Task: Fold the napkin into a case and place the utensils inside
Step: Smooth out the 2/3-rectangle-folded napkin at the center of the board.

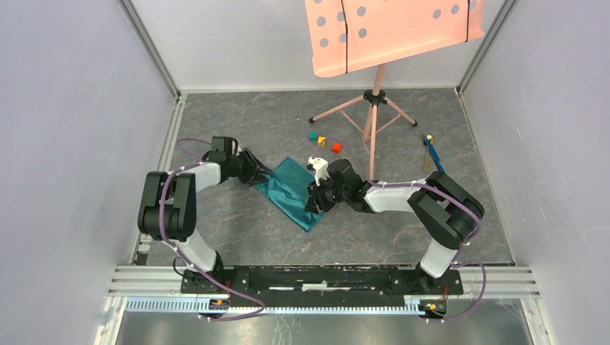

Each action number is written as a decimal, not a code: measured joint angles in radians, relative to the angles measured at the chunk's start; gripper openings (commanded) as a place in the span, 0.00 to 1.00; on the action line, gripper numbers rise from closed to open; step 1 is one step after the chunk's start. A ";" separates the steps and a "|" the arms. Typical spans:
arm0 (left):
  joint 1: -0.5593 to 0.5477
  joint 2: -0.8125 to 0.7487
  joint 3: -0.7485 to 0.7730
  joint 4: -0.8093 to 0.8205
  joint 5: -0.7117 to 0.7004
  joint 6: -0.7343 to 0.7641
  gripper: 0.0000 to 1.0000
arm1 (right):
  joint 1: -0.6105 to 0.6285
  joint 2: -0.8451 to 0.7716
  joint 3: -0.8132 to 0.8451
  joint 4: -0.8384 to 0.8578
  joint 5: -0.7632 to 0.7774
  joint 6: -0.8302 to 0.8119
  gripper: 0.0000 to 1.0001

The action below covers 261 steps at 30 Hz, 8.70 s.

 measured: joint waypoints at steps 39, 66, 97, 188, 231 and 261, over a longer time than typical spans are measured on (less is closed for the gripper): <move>-0.024 -0.149 -0.056 -0.055 -0.034 -0.006 0.24 | 0.062 -0.032 -0.016 0.005 0.016 -0.006 0.37; -0.018 -0.158 0.111 -0.257 -0.119 0.094 0.54 | 0.104 -0.033 -0.010 0.023 0.082 0.043 0.39; -0.050 0.115 0.268 -0.220 -0.159 0.087 0.63 | 0.203 0.033 0.005 0.105 0.108 0.137 0.41; -0.214 -0.424 -0.135 -0.267 -0.212 0.061 0.60 | -0.021 0.098 0.025 0.156 -0.045 0.220 0.30; -0.330 -0.518 -0.420 -0.116 -0.199 -0.087 0.44 | -0.009 0.132 0.060 0.121 -0.059 0.199 0.17; -0.332 -0.559 -0.451 -0.099 -0.191 -0.111 0.52 | 0.025 0.056 -0.071 0.224 -0.108 0.304 0.59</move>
